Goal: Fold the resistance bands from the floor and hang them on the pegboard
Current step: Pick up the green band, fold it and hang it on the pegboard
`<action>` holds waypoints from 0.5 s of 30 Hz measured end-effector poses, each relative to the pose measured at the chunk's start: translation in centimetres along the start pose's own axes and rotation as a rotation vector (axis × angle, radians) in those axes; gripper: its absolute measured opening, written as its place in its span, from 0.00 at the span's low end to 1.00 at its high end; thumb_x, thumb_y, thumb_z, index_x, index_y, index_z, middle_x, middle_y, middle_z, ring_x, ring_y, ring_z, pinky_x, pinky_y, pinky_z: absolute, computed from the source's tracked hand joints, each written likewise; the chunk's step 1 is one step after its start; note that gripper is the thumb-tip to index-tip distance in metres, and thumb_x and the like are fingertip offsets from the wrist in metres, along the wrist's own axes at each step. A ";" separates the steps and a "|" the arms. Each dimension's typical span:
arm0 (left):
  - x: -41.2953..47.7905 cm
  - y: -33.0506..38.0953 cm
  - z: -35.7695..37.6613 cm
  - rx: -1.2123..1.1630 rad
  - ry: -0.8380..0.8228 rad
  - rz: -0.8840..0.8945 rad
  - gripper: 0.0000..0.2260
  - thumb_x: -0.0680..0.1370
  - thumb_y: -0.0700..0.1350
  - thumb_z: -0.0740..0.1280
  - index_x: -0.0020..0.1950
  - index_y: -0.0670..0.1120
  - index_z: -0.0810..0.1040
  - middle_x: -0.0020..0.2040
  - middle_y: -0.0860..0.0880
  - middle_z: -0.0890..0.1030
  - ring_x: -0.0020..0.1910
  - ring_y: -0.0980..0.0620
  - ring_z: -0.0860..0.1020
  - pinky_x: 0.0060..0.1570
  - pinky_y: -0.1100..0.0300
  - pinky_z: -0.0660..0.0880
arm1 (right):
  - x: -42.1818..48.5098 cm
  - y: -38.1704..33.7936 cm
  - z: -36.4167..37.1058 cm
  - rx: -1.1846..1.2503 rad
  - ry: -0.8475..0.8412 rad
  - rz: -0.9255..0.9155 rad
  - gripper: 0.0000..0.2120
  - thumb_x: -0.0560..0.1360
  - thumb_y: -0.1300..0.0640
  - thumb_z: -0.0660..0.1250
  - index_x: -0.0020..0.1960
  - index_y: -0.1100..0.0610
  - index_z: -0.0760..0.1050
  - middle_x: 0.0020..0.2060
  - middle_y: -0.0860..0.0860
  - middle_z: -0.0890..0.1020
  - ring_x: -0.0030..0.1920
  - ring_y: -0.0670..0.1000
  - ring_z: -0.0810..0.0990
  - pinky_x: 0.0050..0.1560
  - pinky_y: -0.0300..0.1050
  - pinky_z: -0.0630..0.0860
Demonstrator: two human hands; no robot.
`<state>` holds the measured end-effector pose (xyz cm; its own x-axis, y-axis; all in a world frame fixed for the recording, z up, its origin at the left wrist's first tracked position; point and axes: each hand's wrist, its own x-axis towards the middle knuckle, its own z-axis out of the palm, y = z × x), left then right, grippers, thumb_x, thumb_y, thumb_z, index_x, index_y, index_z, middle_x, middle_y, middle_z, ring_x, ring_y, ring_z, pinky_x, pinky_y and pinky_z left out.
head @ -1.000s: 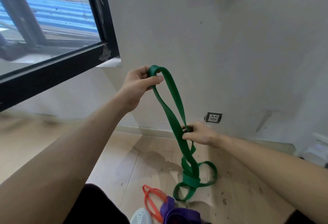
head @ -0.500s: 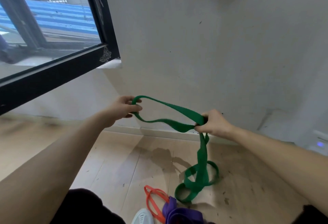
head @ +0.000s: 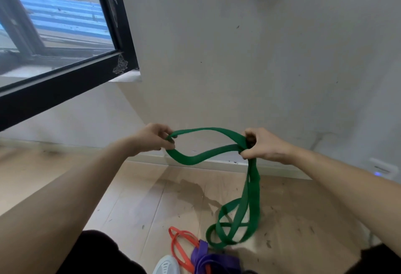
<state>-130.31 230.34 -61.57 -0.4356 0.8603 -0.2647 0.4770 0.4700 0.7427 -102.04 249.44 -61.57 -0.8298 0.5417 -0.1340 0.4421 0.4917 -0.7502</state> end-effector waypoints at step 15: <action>-0.5 9.8 7.3 -0.056 -0.087 0.537 0.18 0.74 0.48 0.77 0.62 0.49 0.80 0.50 0.49 0.85 0.48 0.54 0.82 0.53 0.56 0.78 | -1.7 -6.4 -3.4 0.094 0.074 -0.235 0.18 0.71 0.65 0.75 0.58 0.56 0.76 0.44 0.54 0.86 0.44 0.51 0.85 0.46 0.41 0.81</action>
<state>-119.84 235.97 -58.68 -0.0764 0.9907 0.1125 0.5722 -0.0489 0.8186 -102.26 247.70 -54.33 -0.8772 0.4703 0.0966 0.2034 0.5462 -0.8126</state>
